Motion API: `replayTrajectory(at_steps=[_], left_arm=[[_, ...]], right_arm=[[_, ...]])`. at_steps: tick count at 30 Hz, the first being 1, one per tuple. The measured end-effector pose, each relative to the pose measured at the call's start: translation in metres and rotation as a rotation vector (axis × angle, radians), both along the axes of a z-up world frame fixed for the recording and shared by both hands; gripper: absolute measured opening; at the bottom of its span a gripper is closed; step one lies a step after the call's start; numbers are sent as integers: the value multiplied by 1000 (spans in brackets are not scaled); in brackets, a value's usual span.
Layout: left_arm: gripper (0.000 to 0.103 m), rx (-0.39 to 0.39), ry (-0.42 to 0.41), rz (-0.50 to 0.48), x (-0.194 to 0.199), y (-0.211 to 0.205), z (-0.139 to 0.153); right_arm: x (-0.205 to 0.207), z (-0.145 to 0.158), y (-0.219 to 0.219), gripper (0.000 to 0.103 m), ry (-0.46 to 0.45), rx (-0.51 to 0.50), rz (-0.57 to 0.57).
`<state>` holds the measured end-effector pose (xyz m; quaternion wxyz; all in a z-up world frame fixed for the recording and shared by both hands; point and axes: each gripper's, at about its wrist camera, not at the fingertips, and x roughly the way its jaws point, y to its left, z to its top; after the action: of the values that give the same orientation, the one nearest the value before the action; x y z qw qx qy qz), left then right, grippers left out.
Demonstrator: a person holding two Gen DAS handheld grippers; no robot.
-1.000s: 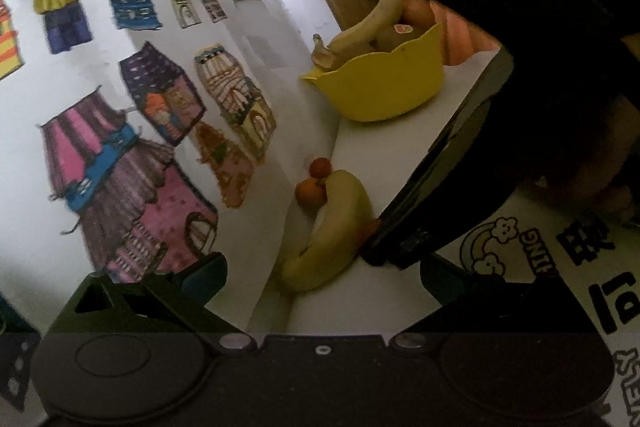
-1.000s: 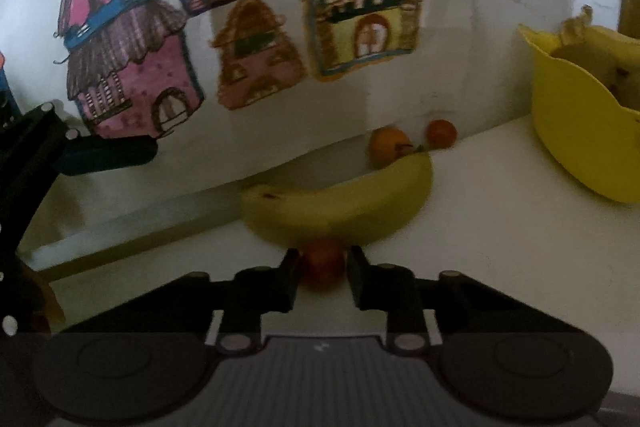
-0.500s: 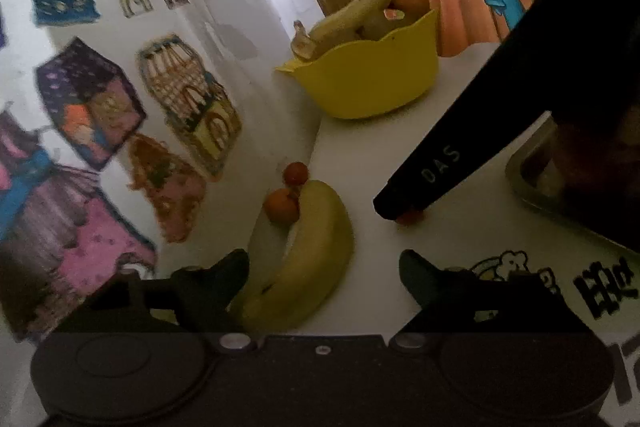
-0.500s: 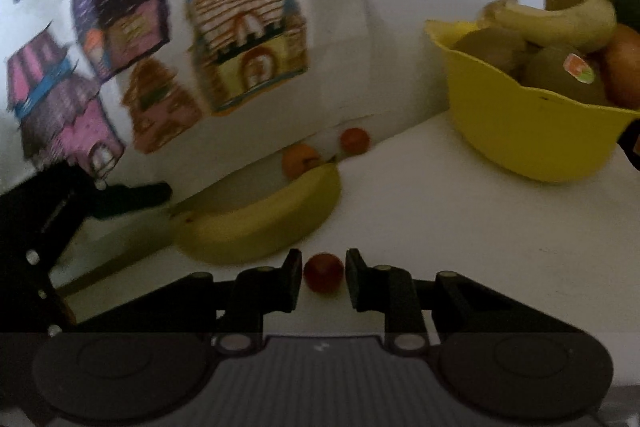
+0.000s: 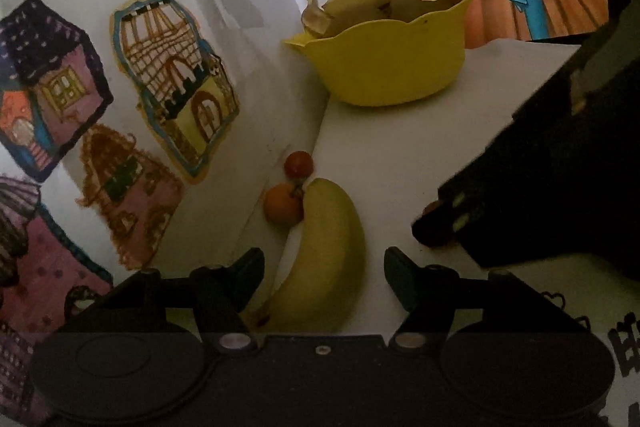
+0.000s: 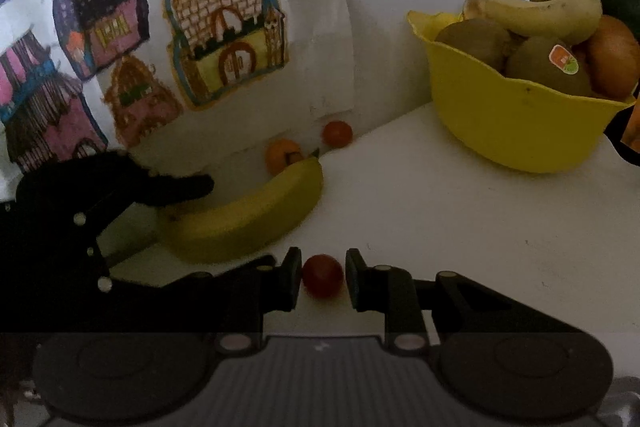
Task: Organize fruits
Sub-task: 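Close the left tool on the yellow banana while the right tool holds the tomato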
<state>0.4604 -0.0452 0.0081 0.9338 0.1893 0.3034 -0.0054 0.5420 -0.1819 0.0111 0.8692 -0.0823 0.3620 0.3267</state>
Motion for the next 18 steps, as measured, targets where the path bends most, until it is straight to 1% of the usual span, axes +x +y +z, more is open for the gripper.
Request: replayTrajectory(at_steps=[2, 4, 6, 8, 9, 10, 18], left_arm=[[68, -17, 3, 2, -3, 3, 0], [61, -41, 11, -5, -3, 5, 1], [57, -56, 19, -14, -5, 5, 1], [53, -51, 19, -8, -4, 4, 1], [48, -45, 19, -1, -5, 4, 1], [47, -42, 20, 7, -5, 5, 2], [44, -68, 35, 11, -19, 6, 5]], right_arm=[[1, -2, 5, 27, 8, -33, 3], [2, -5, 9, 28, 22, -57, 9], [2, -5, 12, 28, 19, -69, 14], [3, -4, 12, 27, 30, -68, 11], [3, -4, 11, 26, 38, -57, 9], [3, -4, 9, 26, 42, -48, 5], [-21, 1, 5, 26, -14, -60, 2]])
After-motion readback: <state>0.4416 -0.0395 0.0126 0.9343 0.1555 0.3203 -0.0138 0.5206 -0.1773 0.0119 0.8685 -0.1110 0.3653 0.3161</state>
